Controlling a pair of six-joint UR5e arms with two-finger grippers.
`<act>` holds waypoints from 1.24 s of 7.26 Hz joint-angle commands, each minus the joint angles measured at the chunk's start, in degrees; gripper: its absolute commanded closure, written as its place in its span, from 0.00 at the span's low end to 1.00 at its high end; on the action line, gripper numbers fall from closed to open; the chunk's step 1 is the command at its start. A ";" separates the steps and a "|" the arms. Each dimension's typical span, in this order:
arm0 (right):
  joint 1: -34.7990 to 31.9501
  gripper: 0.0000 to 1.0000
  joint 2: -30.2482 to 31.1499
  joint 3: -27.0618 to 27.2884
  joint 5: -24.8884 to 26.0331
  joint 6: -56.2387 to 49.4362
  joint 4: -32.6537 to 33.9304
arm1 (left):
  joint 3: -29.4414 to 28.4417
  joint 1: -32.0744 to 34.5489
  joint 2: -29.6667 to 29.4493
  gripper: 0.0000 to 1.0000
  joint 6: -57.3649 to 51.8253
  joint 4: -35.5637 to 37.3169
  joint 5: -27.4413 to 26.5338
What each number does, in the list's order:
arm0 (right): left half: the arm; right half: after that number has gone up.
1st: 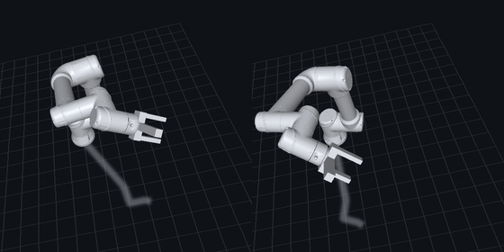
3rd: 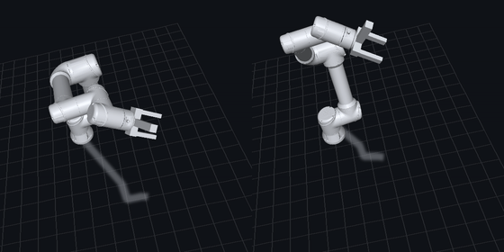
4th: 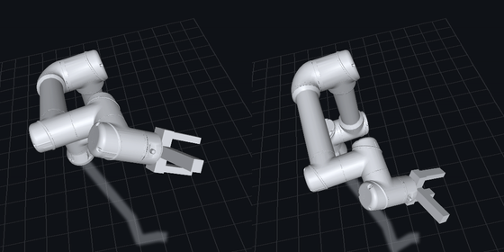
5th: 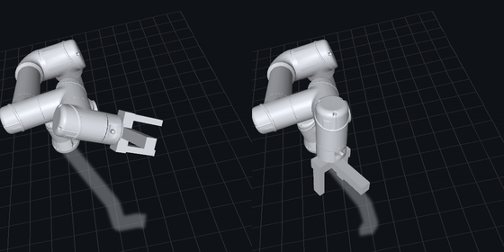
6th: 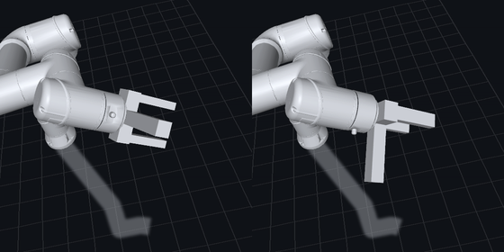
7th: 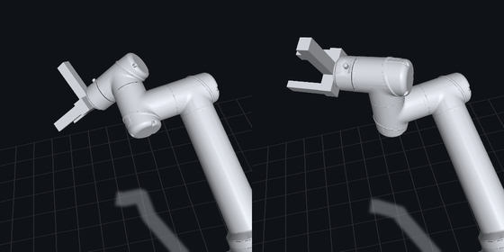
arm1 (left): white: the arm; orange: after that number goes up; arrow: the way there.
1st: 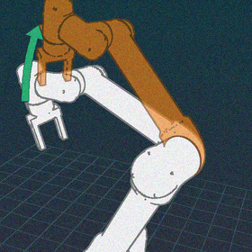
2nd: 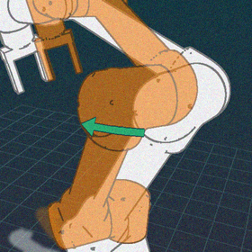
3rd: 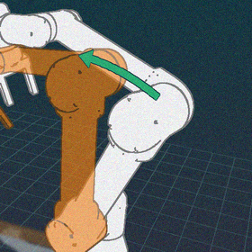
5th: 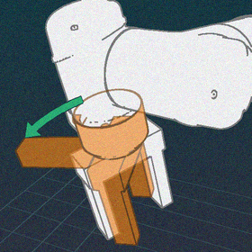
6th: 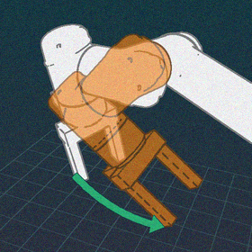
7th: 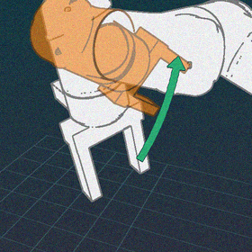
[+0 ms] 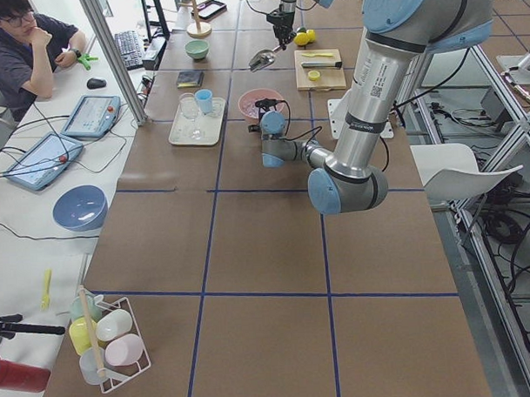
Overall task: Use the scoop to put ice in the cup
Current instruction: 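Lift the scoop with the right gripper and carry it over the ice bowl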
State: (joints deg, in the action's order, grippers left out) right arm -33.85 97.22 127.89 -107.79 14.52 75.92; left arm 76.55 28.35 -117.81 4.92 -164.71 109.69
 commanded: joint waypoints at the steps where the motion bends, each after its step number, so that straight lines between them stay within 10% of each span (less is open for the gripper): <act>1: -0.25 1.00 -3.59 3.39 -0.13 -6.78 9.51 | 0.00 0.03 0.03 0.00 0.00 0.00 0.00; 4: 2.20 1.00 -32.78 5.88 1.52 -8.63 53.92 | 0.00 0.03 0.12 0.00 0.00 -0.61 0.00; 9: 2.48 1.00 -57.11 -7.72 2.15 -14.32 83.29 | 0.00 0.03 0.38 0.00 0.00 -0.70 0.00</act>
State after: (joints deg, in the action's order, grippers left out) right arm -31.43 44.33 122.97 -105.62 2.92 153.54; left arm 76.55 28.39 -117.50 4.92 -165.40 109.69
